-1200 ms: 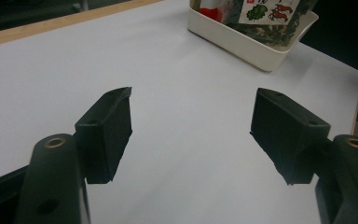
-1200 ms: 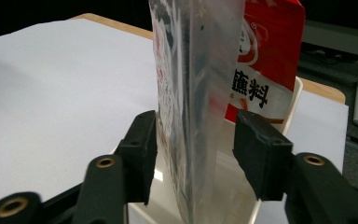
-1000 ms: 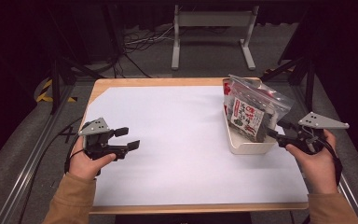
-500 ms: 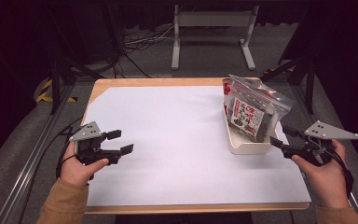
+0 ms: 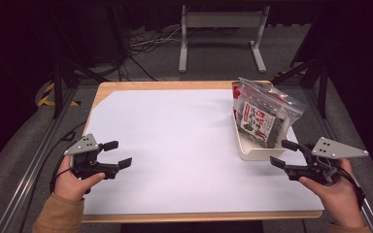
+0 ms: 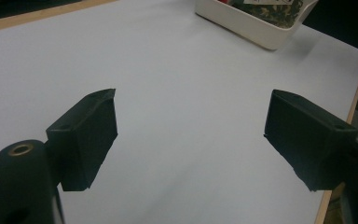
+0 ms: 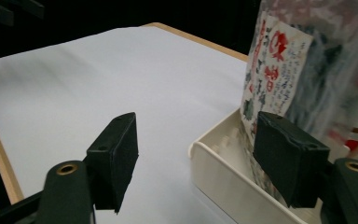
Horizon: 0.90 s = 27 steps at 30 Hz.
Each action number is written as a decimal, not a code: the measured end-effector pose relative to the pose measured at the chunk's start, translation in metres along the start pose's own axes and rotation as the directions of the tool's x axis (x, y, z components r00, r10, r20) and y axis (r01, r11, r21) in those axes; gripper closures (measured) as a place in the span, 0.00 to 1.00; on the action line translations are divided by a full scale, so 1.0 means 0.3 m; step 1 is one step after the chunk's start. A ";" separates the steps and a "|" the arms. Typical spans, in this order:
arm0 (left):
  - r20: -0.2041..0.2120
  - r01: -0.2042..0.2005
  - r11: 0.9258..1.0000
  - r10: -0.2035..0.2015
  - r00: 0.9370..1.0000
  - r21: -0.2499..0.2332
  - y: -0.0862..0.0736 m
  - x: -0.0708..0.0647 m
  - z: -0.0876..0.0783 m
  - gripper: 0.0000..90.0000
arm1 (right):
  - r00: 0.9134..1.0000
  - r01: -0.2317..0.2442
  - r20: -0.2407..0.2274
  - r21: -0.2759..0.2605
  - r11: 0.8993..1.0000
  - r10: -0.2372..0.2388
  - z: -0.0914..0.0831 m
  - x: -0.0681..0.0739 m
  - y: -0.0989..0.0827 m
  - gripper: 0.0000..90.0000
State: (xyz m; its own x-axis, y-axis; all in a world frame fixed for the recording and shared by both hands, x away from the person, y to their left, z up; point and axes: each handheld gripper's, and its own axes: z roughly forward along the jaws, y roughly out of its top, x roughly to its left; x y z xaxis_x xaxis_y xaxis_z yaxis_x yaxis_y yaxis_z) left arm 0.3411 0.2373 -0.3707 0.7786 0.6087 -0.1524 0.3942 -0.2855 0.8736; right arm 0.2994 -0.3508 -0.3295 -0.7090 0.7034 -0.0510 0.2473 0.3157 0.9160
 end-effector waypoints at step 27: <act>0.021 -0.011 1.000 0.011 1.000 0.013 -0.029 -0.006 0.012 0.17 | 0.984 0.063 -0.168 0.005 0.998 -0.061 0.209 0.101 -0.080 0.27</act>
State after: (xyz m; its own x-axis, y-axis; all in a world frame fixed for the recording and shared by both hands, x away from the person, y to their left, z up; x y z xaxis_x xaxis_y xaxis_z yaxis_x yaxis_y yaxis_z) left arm 0.3379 0.2360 -0.3798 0.7931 0.5896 -0.1527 0.3920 -0.3022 0.8689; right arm 0.3133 -0.2972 -0.3781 -0.8234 0.5660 -0.0397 0.2054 0.3624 0.9091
